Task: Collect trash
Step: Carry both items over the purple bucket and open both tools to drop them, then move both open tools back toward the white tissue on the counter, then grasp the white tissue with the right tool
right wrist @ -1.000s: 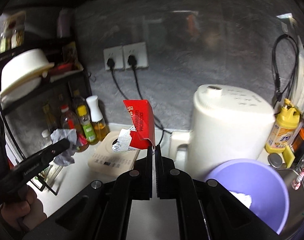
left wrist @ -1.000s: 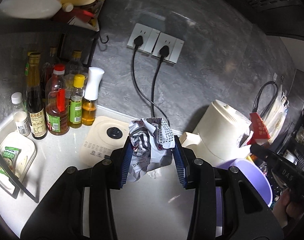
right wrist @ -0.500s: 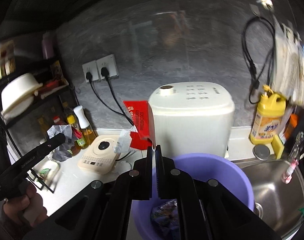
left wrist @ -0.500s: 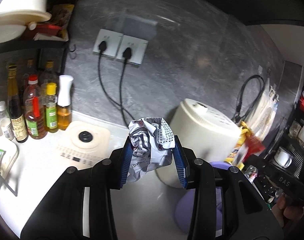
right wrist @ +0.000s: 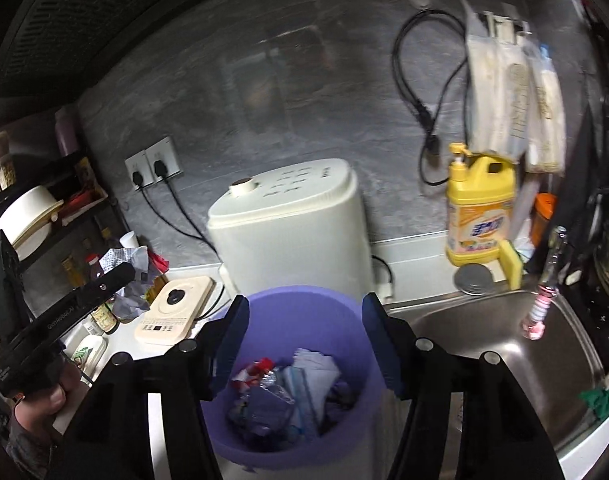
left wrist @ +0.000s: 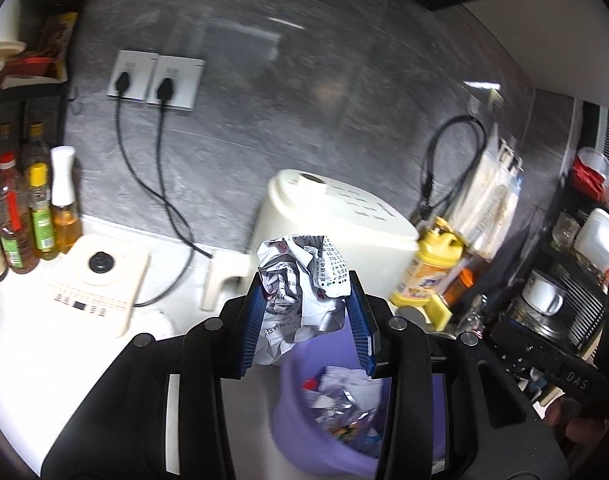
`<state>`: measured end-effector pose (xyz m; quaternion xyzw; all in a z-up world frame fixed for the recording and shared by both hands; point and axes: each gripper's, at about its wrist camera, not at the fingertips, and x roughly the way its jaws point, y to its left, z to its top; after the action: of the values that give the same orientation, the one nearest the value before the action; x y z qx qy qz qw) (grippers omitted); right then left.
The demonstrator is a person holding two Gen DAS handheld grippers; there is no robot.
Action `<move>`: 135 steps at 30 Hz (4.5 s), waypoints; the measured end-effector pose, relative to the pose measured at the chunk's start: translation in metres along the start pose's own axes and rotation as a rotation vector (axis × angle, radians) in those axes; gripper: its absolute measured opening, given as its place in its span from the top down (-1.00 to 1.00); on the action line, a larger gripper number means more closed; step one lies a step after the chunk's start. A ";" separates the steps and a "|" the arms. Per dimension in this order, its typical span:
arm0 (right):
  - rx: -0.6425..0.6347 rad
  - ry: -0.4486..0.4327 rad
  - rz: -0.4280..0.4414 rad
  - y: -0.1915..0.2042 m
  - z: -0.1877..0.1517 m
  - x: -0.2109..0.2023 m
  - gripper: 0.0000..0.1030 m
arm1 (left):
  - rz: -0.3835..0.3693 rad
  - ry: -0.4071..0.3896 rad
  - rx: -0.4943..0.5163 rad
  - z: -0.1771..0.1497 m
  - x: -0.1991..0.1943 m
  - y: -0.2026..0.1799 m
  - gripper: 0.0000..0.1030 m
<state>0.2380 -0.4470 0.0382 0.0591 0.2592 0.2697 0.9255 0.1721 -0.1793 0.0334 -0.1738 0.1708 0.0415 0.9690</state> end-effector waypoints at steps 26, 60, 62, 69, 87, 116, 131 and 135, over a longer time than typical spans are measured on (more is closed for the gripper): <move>0.083 -0.013 -0.016 -0.025 -0.015 -0.022 -0.14 | -0.001 0.088 0.070 -0.005 0.008 -0.026 -0.88; -0.041 0.081 0.103 0.198 -0.056 0.068 -0.24 | 0.219 0.099 -0.045 0.021 -0.062 0.210 -0.88; -0.048 0.089 0.104 0.209 -0.060 0.078 -0.29 | 0.212 0.100 -0.037 0.023 -0.059 0.218 -0.88; -0.049 0.121 0.067 0.233 -0.080 0.120 -0.30 | 0.172 0.131 0.020 0.025 -0.035 0.240 -0.88; -0.075 0.316 -0.025 0.242 -0.108 0.251 -0.01 | 0.047 0.238 0.010 0.004 0.065 0.281 -0.88; -0.074 0.424 0.006 0.224 -0.107 0.326 0.84 | 0.007 0.331 -0.071 -0.023 0.141 0.304 -0.44; -0.069 0.346 0.060 0.236 -0.097 0.277 0.84 | -0.214 0.349 -0.043 -0.019 0.127 0.258 0.50; -0.083 0.315 0.069 0.244 -0.094 0.260 0.84 | -0.236 0.316 -0.014 -0.014 0.110 0.248 0.96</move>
<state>0.2631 -0.1049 -0.0981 -0.0131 0.3874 0.3176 0.8654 0.2363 0.0499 -0.0966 -0.2039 0.2990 -0.0992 0.9269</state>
